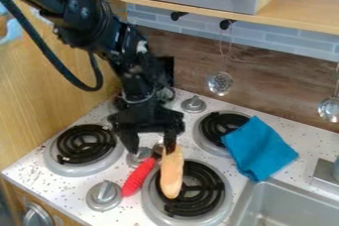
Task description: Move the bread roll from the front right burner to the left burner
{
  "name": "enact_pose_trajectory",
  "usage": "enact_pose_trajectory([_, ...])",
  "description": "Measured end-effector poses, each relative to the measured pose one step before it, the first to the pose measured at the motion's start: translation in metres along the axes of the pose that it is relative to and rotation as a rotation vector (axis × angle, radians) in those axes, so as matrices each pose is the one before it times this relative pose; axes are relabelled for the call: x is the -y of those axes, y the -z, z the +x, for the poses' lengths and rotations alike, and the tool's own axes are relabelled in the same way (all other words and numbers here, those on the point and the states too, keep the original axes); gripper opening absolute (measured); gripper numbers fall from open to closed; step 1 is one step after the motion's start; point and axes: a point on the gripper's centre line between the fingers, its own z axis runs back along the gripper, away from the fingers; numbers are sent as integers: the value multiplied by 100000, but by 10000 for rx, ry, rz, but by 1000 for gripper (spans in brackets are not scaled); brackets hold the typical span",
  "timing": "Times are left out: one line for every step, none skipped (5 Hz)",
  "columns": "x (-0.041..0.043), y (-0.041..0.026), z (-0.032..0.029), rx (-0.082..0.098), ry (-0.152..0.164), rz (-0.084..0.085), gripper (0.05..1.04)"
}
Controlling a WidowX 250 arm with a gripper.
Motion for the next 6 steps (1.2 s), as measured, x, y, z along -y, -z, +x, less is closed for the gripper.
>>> enact_pose_trajectory([446, 803, -494, -223, -41, -174, 1001])
enact_pose_trajectory([325, 634, -257, -185, -16, -243, 1001])
enact_pose_trajectory([448, 261, -388, -106, -179, -348, 1001])
enact_pose_trajectory([231, 557, -159, -106, -105, -214, 1001])
enact_pose_trajectory([1, 277, 67, 47, 3, 3, 1001])
enact_pose_trajectory([-240, 631, -174, -114, -114, 100, 1001])
